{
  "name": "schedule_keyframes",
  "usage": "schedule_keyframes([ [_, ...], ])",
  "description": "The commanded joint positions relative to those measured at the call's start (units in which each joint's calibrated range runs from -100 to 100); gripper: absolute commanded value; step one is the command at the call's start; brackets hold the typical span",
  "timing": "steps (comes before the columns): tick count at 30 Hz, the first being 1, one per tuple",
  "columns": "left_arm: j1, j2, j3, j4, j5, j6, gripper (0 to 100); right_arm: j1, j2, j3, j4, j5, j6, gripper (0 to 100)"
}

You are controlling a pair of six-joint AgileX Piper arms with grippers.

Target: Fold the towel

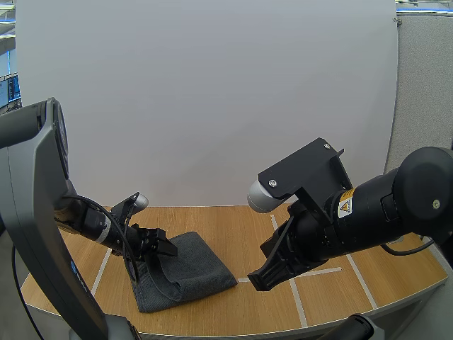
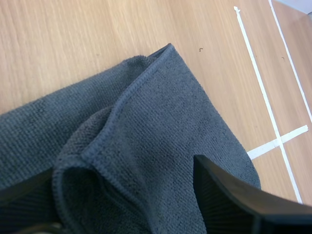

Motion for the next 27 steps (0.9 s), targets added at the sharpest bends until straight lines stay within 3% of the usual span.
schedule_keyframes([
  [1,-0.41,0.19,-0.35,-0.08,0.49,-0.19,80,0.1,-0.55,0.15,0.11,0.0,-0.12,0],
  [3,-0.41,0.19,-0.35,-0.08,1.38,-0.19,44,0.1,-0.55,0.15,0.11,0.0,-0.12,0],
  [5,-0.41,0.07,-0.35,-0.08,2.54,-0.19,0,0.1,-0.55,0.15,0.11,0.0,-0.12,0],
  [11,-0.41,0.08,-5.45,0.06,17.66,-4.5,0,0.1,-0.55,0.15,0.11,0.0,-0.12,0],
  [18,-0.41,-0.34,-11.75,-1.23,17.66,-10.34,0,0.1,-0.55,0.15,-0.26,0.0,-0.12,0],
  [27,-0.41,-4.36,-12.13,4.3,17.66,-13.36,0,0.1,-0.55,0.15,-1.23,0.0,-0.12,0],
])
